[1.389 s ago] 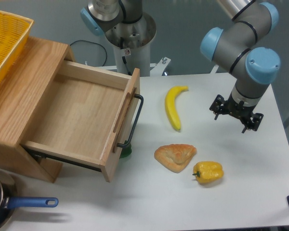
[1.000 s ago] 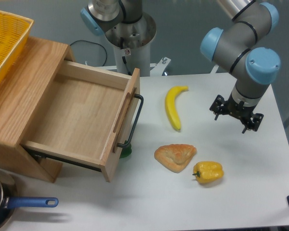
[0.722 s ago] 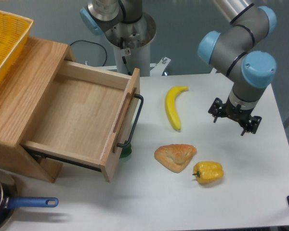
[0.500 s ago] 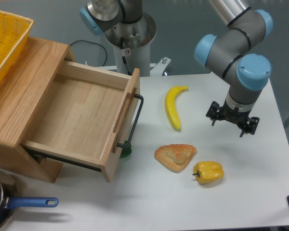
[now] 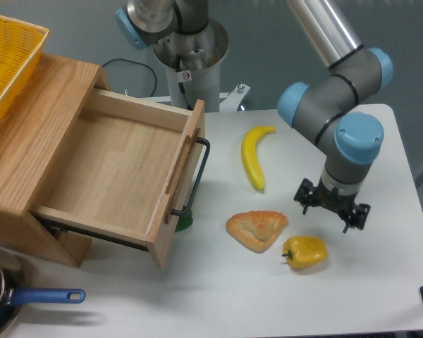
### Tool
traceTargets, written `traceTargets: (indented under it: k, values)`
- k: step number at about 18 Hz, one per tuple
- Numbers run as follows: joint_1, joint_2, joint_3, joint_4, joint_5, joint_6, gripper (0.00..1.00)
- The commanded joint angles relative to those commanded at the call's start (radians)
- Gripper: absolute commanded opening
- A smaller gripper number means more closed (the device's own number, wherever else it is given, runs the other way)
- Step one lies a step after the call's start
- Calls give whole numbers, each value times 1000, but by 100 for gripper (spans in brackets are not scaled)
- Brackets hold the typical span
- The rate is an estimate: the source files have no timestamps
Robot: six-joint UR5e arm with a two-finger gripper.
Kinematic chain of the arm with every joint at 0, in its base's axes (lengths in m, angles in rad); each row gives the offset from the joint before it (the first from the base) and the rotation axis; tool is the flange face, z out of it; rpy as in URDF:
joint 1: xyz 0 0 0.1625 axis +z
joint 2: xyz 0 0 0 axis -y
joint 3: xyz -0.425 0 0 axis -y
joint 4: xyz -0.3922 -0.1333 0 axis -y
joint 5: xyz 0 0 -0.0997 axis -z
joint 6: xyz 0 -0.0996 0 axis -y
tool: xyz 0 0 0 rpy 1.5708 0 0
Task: Pick up the yellow pepper
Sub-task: 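Move the open gripper down toward the yellow bell pepper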
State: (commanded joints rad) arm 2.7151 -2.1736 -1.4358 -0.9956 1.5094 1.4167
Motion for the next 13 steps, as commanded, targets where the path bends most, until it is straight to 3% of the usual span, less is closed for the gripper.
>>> traceTargets:
  k: [4, 13]
  values:
    - [0, -25, 3, 2, -6, 227, 100]
    - [-34, -54, 14, 8, -14, 329, 100]
